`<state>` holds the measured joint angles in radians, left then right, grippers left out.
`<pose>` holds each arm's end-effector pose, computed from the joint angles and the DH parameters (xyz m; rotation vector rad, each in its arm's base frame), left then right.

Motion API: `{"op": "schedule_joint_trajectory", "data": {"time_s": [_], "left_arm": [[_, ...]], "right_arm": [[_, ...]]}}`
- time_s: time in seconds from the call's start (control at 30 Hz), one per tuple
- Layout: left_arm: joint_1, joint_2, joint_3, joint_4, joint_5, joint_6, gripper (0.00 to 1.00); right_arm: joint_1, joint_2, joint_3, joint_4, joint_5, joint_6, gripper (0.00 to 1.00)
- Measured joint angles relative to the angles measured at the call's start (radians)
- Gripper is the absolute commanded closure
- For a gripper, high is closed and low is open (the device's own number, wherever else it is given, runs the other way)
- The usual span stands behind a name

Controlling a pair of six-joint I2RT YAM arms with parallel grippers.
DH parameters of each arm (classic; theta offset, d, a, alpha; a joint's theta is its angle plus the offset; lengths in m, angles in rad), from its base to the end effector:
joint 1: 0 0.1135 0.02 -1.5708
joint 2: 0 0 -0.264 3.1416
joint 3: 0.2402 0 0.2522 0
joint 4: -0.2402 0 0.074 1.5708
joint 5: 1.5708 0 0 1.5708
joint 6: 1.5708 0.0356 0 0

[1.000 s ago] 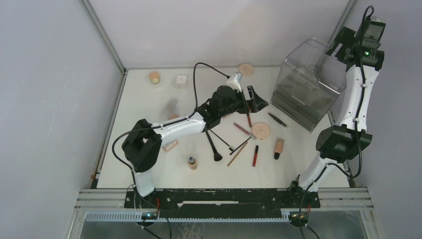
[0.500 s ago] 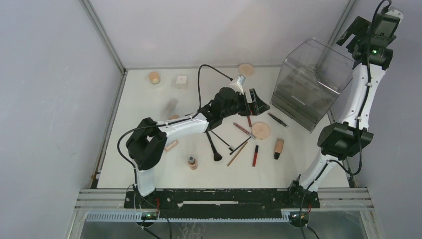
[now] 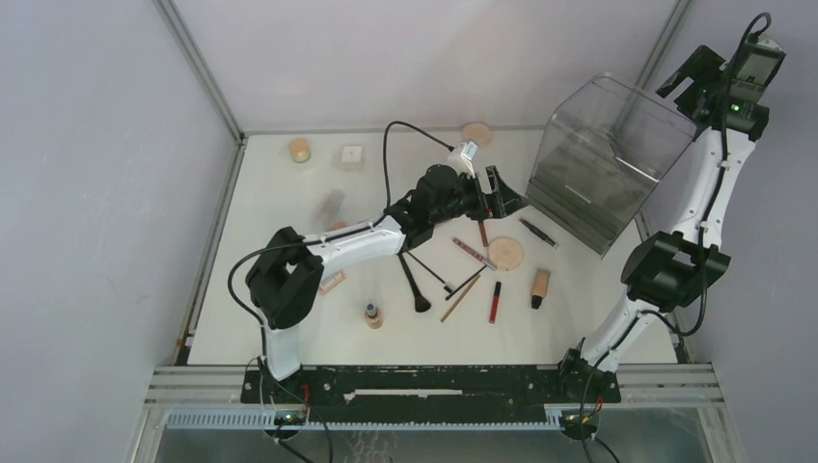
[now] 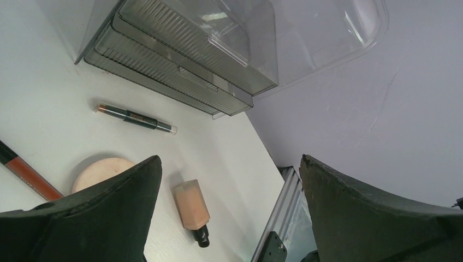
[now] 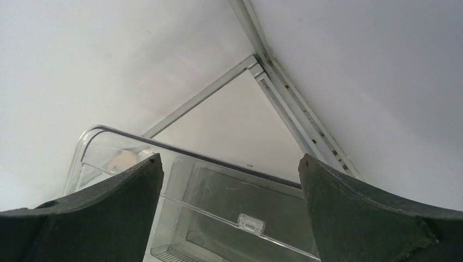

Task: Organize the makeup
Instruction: Open the storage box at the center of the board.

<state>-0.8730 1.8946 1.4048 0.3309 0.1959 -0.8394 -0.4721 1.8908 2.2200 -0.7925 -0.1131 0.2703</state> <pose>0.2876 -0.3538 0.2842 0.1957 1.9430 -1.3784 0.3699 -0.1844 0.4512 0.6700 1.9172 -0.0121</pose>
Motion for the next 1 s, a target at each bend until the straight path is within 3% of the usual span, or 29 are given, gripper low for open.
{"op": "schedule_joint_trajectory", "data": {"time_s": [0.3, 0.6, 0.83, 1.0], "left_arm": [[0.000, 0.000, 0.023, 0.003, 0.001, -0.010, 0.00], [0.000, 0.006, 0.035, 0.032, 0.003, -0.064, 0.01], [-0.006, 0.089, 0.050, 0.202, -0.046, -0.279, 0.00], [-0.016, 0.232, 0.080, 0.348, -0.082, -0.454, 0.00]], "right_arm": [[-0.036, -0.158, -0.246, 0.137, -0.113, 0.069, 0.00], [-0.057, -0.247, -0.370, 0.194, -0.190, 0.107, 0.00], [-0.058, -0.261, -0.386, 0.202, -0.208, 0.124, 0.00], [-0.058, -0.272, -0.401, 0.207, -0.218, 0.126, 0.00]]}}
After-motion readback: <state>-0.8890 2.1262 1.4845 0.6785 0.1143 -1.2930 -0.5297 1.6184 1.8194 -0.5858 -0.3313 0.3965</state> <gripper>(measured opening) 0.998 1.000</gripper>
